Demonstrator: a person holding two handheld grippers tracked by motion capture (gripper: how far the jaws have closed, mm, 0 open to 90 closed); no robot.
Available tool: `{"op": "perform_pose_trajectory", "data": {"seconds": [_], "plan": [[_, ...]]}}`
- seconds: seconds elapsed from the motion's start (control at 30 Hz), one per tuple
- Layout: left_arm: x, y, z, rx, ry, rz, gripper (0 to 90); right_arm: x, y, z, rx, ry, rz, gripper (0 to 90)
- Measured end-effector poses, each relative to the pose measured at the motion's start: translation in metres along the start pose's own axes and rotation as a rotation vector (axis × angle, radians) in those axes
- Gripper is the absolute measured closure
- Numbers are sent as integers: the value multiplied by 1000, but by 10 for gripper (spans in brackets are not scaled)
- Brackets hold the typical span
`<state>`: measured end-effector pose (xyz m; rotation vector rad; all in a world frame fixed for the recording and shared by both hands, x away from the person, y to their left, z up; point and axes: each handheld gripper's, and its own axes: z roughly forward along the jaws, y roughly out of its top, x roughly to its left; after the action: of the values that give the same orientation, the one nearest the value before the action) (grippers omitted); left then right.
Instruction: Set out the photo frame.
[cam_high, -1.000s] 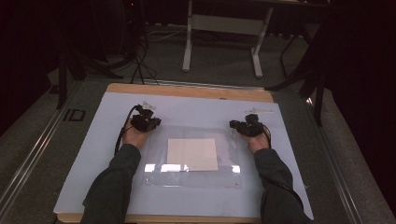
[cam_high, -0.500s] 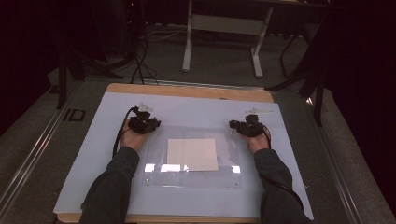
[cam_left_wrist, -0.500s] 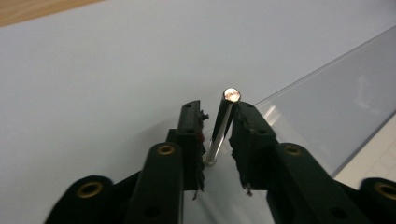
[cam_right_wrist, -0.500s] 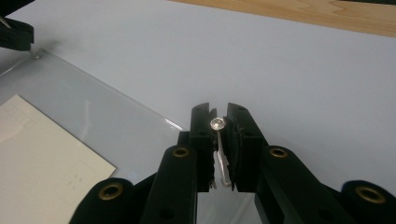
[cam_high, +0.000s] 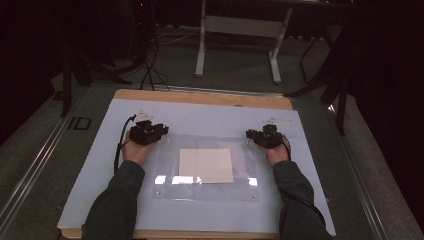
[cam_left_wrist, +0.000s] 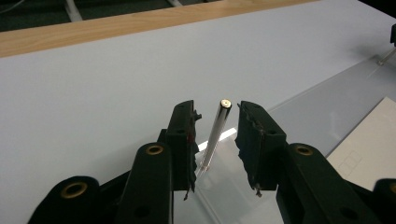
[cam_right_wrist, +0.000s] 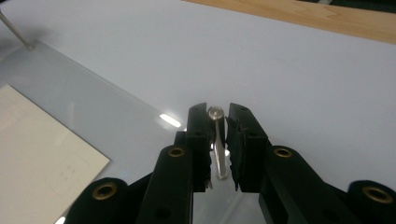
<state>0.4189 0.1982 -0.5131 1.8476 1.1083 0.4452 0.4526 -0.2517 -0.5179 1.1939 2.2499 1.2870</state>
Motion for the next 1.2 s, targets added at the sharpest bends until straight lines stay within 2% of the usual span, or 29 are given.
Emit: {"op": "perform_pose_trajectory", "data": {"seconds": [0.13, 0.2, 0.33, 0.53, 0.7, 0.93, 1.07, 1.2], "plan": [[0, -1, -1, -7, -6, 5, 713, 1, -2, -3, -12, -12, -19, 796], [-1, -2, 0, -11, -12, 6, 789, 1, -3, -6, -22, -8, -23, 822], [-3, -4, 3, -6, 4, 14, 834, 5, -3, -6, -33, -28, -45, 828], [-3, -4, 4, -13, 7, 22, 832, 6, -5, -6, -53, -41, -37, 831], [-3, -4, 6, -36, 0, 0, 818, 7, -5, -6, -57, -45, -36, 834], [-2, -5, 8, -47, 2, 5, 830, 6, -6, -6, -70, -44, -31, 836], [-1, -5, 8, -44, -3, -7, 833, 5, -5, -5, -60, -35, -17, 840], [2, -3, 9, -34, -21, -36, 829, 3, -3, -5, -47, -22, 6, 839]]}}
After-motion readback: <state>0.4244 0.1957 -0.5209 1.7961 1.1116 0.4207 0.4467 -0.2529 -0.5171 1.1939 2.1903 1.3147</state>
